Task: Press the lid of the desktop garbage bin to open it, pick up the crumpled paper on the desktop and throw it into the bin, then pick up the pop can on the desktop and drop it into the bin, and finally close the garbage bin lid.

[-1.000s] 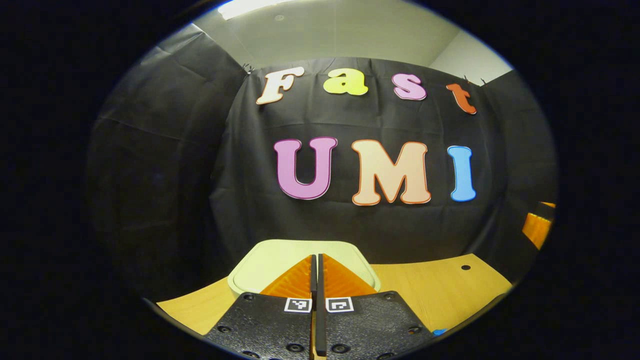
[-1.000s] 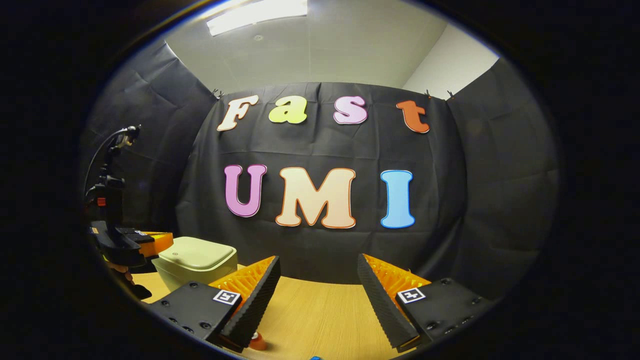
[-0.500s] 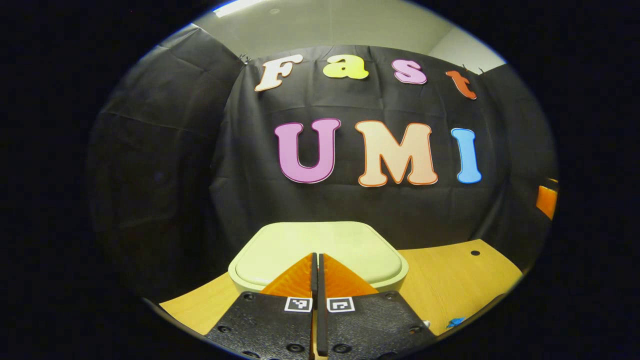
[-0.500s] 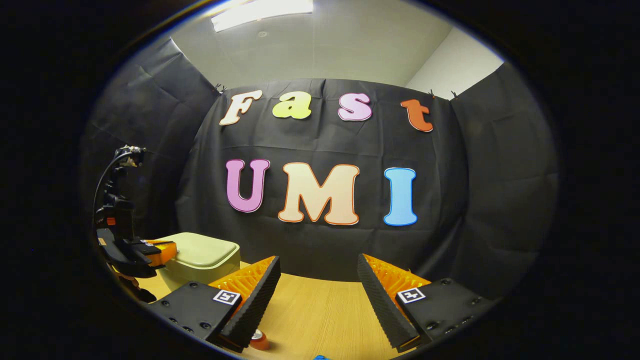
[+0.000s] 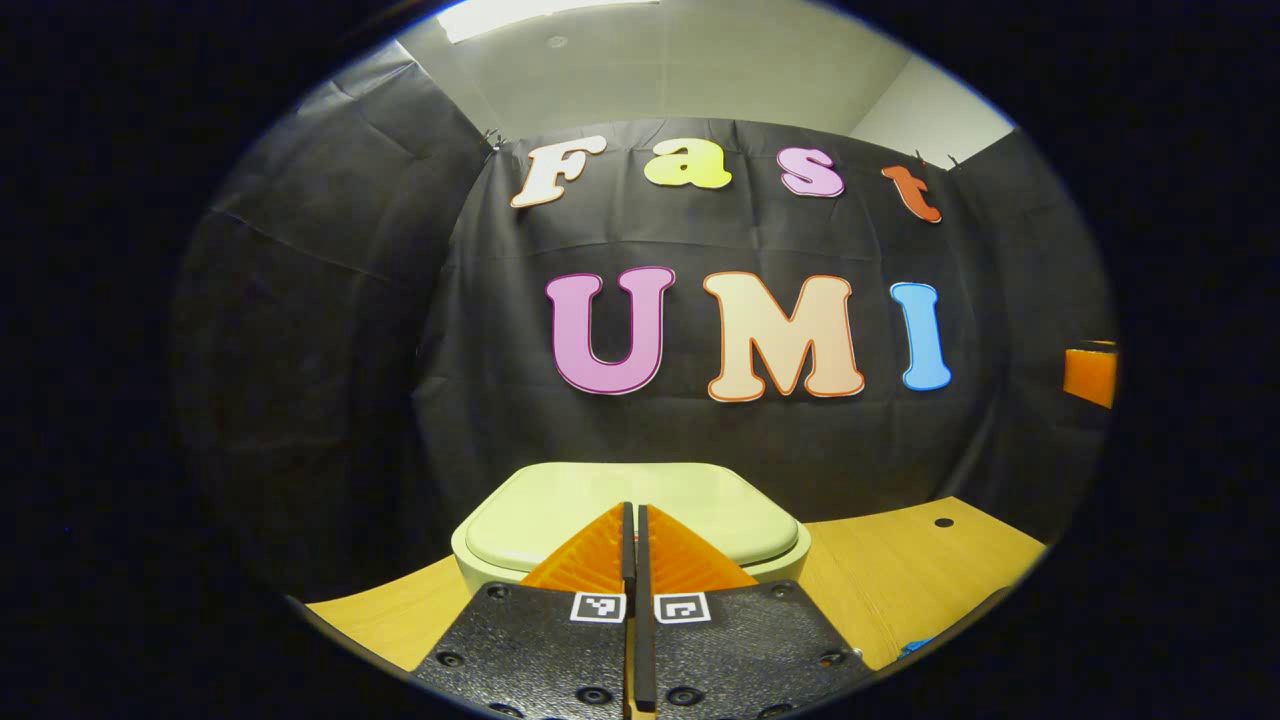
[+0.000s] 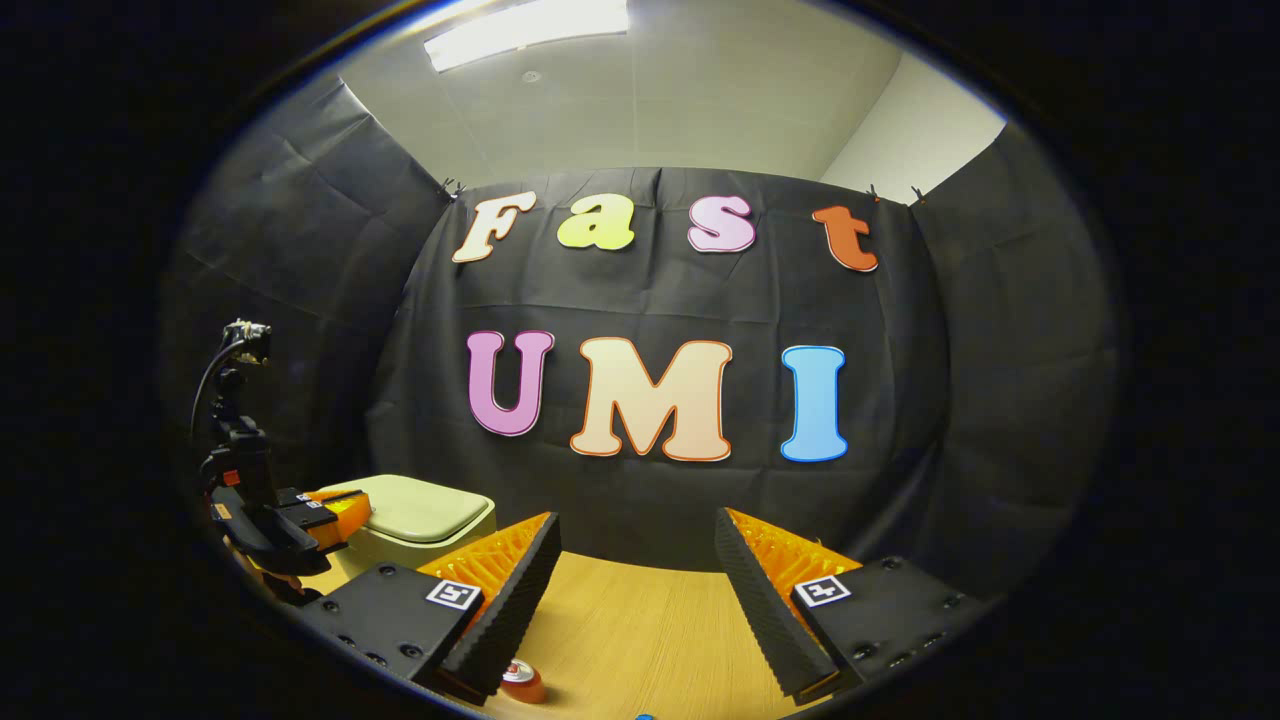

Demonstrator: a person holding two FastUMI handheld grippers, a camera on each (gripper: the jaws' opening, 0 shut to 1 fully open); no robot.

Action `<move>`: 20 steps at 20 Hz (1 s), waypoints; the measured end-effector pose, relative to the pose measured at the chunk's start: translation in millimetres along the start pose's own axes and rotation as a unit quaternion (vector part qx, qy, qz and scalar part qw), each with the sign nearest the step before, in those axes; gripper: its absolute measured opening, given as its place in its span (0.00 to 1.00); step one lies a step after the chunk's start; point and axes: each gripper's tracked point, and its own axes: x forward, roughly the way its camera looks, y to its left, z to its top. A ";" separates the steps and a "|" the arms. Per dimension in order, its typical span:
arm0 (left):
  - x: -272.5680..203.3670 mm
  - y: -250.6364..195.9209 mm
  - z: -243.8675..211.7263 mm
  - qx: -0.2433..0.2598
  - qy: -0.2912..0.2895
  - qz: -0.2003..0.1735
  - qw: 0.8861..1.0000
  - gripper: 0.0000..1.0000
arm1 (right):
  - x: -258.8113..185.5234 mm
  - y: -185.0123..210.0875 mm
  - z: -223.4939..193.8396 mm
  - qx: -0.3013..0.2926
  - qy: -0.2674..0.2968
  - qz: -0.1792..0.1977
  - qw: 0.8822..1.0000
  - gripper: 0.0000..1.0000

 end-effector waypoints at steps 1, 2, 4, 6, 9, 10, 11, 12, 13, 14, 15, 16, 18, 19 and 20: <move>-0.8 -2.0 4.6 -0.005 -0.004 0.001 1.000 0.00 | 0.5 -3.4 0.6 0.002 0.000 0.001 1.000 0.99; -2.0 -4.4 7.0 -0.007 -0.006 0.002 1.000 0.00 | -0.2 -5.1 0.1 0.005 0.001 0.003 1.000 0.99; -5.9 -8.8 20.8 0.001 -0.023 0.003 1.000 0.00 | -0.7 -9.5 0.8 0.008 0.003 0.008 1.000 0.99; -12.0 -17.9 37.6 0.009 -0.043 -0.004 0.999 0.00 | -0.6 -13.7 -0.2 0.008 0.003 0.015 1.000 0.99; -21.6 -34.7 54.9 -0.006 -0.053 -0.021 0.998 0.00 | -1.3 -17.8 -6.4 0.009 0.012 0.028 1.000 0.99; -27.1 -40.8 61.2 -0.013 -0.059 -0.026 0.998 0.00 | -2.4 -19.2 -10.6 0.008 0.016 0.031 0.999 0.99; -30.6 -45.7 67.3 -0.018 -0.064 -0.029 0.997 0.00 | -3.5 -20.5 -13.4 0.007 0.020 0.035 0.999 0.98; -34.6 -52.6 71.0 -0.021 -0.068 -0.035 0.997 0.00 | -4.2 -22.2 -17.7 0.006 0.024 0.039 0.999 0.98; -39.0 -58.6 74.6 -0.021 -0.070 -0.041 0.997 0.02 | -3.7 -23.1 -23.8 0.005 0.030 0.043 0.999 0.98; -42.9 -66.0 76.6 -0.020 -0.070 -0.051 0.996 0.06 | -4.3 -25.9 -32.5 0.002 0.038 0.046 0.998 0.98; -46.6 -72.8 78.2 -0.016 -0.070 -0.058 0.996 0.20 | -4.5 -27.5 -42.7 -0.001 0.048 0.048 0.998 0.99; -50.4 -77.2 77.8 -0.012 -0.068 -0.062 0.996 0.31 | -4.4 -28.4 -54.6 -0.005 0.059 0.051 0.997 0.98; -57.6 -84.6 82.2 -0.006 -0.070 -0.067 0.995 0.60 | -5.2 -28.3 -78.0 -0.012 0.080 0.058 0.995 0.98; -61.5 -86.4 84.3 -0.003 -0.072 -0.067 0.995 0.64 | -5.9 -27.6 -92.0 -0.014 0.093 0.061 0.994 0.99; -65.9 -89.2 87.0 0.000 -0.075 -0.067 0.995 0.67 | -8.1 -26.6 -106.2 -0.015 0.108 0.065 0.992 0.99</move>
